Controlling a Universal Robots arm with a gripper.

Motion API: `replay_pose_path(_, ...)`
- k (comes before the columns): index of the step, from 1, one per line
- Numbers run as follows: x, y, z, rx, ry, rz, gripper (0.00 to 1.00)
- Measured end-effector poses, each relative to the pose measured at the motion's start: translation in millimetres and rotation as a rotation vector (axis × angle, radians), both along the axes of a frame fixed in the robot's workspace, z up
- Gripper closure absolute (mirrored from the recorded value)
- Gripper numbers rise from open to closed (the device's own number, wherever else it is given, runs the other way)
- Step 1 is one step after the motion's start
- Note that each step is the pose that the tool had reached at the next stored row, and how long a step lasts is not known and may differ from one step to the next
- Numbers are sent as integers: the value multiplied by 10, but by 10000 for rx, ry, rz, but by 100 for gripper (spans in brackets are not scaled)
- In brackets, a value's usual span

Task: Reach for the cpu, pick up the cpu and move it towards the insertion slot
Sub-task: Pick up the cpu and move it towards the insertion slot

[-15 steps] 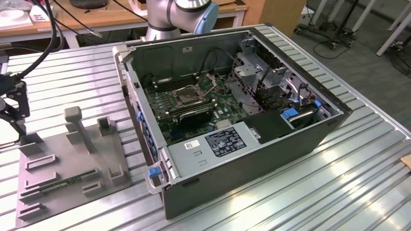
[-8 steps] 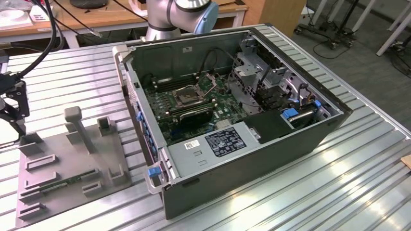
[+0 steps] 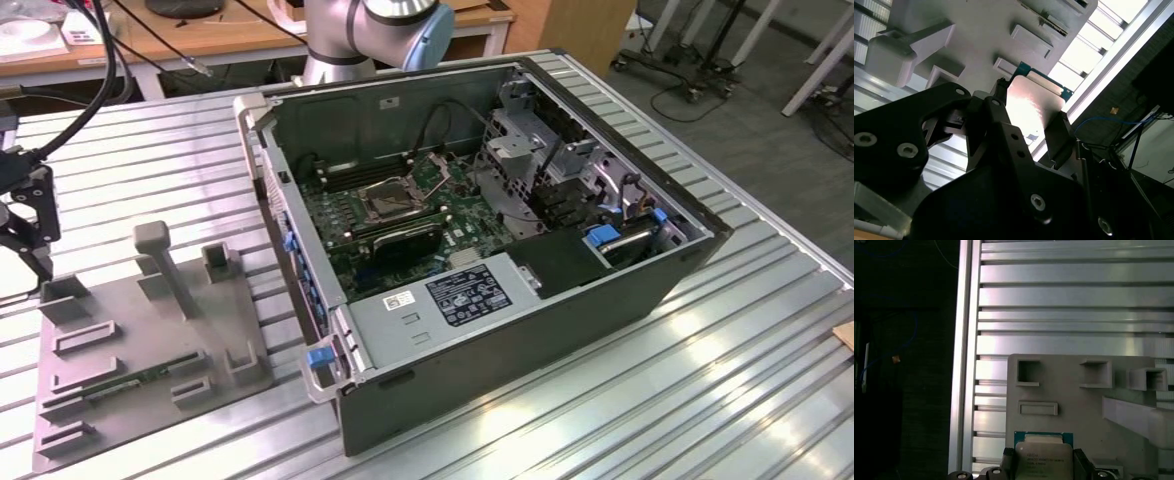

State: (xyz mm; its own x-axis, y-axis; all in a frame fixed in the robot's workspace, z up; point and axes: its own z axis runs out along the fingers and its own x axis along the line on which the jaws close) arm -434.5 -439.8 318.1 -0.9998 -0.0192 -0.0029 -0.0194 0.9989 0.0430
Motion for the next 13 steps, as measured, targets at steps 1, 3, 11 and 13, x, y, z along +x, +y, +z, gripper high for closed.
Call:
replay_pose_path(1, 0, 0, 0, 0, 0, 0, 46)
replay_pose_path(3, 0, 0, 2, -1, 2, 0, 46)
replay_pose_path(11, 0, 0, 24, -1, 1, 0, 46)
replay_pose_path(13, 0, 0, 42, -1, 2, 0, 46)
